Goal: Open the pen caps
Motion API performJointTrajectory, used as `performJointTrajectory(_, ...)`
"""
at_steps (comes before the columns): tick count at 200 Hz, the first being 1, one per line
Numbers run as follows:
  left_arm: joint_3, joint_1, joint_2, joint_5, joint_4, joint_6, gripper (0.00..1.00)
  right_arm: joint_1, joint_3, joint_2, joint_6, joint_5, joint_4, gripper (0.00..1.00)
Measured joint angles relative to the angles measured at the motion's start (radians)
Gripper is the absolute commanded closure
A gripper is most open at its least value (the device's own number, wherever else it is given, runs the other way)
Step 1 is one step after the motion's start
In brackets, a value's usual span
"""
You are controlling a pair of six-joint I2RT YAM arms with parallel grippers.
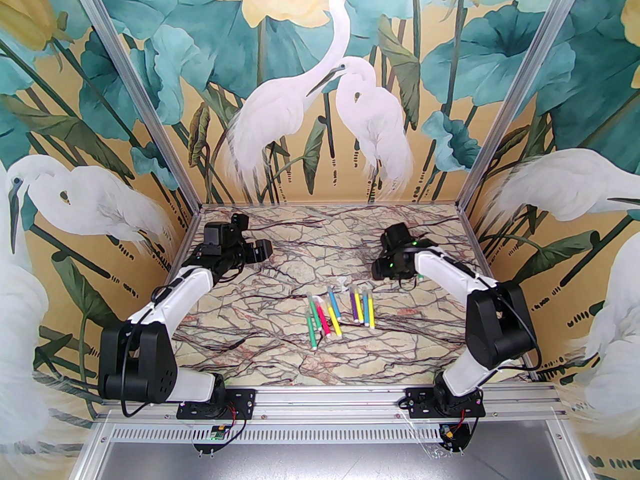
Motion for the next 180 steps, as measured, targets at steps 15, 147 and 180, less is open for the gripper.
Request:
performJointTrajectory(15,-0.027,0.0,-0.023,0.0,0.024,0.0,0.18,0.03,-0.031,-0.015,0.024,-0.003,-0.008,0.36)
performJointTrajectory(147,-0.053,0.0,-0.073,0.02,0.099,0.001,0.17,0.17,-0.141,-0.034,0.183,-0.003,-0.029,0.52)
performJointTrajectory(180,-0.061,0.0,-0.081,0.022,0.105,0.001,0.17,0.179,-0.148,-0.013,0.198,-0.003,-0.018,0.56)
